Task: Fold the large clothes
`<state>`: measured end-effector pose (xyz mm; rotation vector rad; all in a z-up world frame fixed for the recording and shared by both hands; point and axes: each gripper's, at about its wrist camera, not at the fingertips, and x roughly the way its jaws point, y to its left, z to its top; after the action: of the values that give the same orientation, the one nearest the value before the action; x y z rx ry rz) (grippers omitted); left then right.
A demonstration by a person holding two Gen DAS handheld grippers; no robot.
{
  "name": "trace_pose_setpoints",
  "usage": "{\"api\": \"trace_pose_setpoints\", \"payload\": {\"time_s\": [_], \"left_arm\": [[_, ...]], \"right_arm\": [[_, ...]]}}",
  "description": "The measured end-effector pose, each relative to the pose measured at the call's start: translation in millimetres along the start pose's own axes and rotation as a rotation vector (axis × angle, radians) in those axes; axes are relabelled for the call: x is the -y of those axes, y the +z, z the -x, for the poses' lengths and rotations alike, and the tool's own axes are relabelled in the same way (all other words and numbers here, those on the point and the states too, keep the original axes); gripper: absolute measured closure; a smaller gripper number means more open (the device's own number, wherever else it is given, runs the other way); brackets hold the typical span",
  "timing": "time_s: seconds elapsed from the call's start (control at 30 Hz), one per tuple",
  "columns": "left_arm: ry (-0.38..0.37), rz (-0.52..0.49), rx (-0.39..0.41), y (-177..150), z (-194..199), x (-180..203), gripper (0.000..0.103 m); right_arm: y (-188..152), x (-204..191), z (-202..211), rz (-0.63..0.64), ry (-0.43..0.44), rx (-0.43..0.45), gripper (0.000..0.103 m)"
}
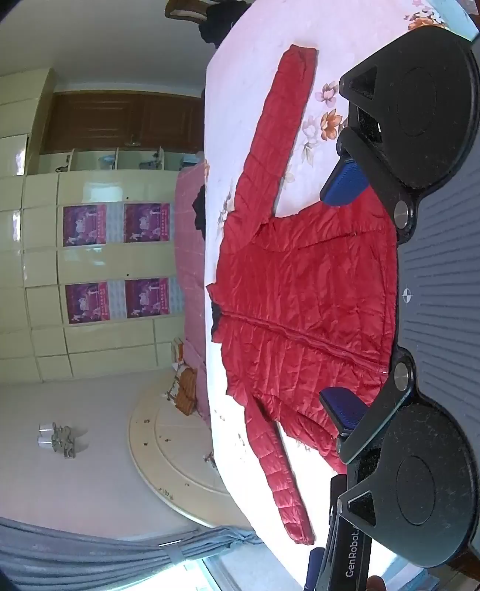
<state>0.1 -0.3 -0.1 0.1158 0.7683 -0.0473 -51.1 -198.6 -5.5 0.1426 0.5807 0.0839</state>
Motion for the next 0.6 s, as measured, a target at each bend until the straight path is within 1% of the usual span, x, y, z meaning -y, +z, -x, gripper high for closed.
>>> {"api": "trace_pose_setpoints", "payload": {"time_s": [0.6], "left_arm": [[-0.001, -0.013, 0.005, 2, -2, 7, 0.0]], "right_arm": [[-2, 11, -1, -0.01, -0.005, 0.002, 0.0]]}}
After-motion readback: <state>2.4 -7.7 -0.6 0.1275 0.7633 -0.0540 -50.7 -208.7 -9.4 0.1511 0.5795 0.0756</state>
